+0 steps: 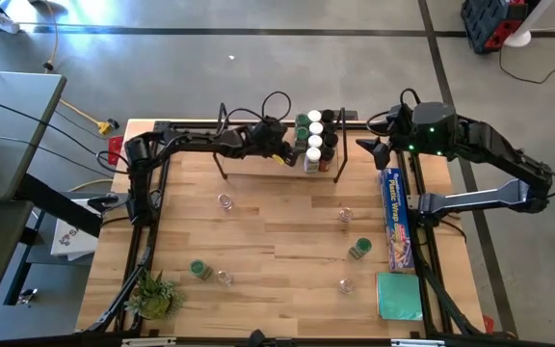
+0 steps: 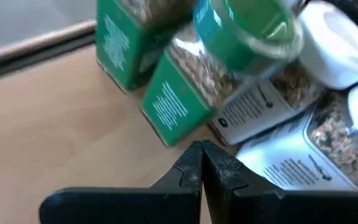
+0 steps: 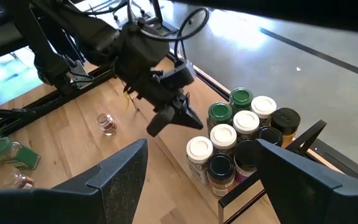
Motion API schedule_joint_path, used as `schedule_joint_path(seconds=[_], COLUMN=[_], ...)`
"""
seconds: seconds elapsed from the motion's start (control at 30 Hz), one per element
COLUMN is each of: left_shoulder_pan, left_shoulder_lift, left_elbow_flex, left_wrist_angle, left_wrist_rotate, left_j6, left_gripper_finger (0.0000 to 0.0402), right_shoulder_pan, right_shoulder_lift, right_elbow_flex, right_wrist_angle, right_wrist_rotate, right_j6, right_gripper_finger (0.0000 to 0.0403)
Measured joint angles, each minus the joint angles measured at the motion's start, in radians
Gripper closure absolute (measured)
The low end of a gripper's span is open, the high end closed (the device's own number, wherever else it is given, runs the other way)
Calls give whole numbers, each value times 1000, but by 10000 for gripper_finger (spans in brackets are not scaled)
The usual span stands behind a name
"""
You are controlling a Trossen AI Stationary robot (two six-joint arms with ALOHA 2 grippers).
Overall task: Shelf spices
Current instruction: Put the green seasoning bottle on the shelf aligned with the other green seasoning bottle
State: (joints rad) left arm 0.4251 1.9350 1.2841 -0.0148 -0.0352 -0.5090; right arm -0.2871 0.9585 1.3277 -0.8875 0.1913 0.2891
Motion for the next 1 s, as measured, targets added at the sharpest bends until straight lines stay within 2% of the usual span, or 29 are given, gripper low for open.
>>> schedule_joint_path(seconds=[0.23, 0.33, 0.57, 0.77, 1.0], left_shoulder_pan=[-3, -5, -38, -37, -11], left_shoulder_lift=[-1, -2, -1, -1, -1], left_elbow_flex=[-1, -1, -1, -1, 0], left_wrist_angle=[7, 14, 18, 36, 97], left_wrist_rotate=[7, 46, 50, -38, -47], left_j6=[-13, -64, -112, -110, -77], left_gripper_finger=[401, 401, 401, 401, 401], right_shoulder_pan=[0, 0, 0, 0, 0], right_shoulder_lift=[0, 0, 0, 0, 0], right_elbow_flex=[0, 0, 0, 0, 0], right_wrist_angle=[-2, -2, -9, -9, -9], right_wrist_rotate=[1, 2, 15, 14, 14], right_j6=[-1, -1, -1, -1, 2], right_gripper_finger=[116, 116, 116, 116, 116])
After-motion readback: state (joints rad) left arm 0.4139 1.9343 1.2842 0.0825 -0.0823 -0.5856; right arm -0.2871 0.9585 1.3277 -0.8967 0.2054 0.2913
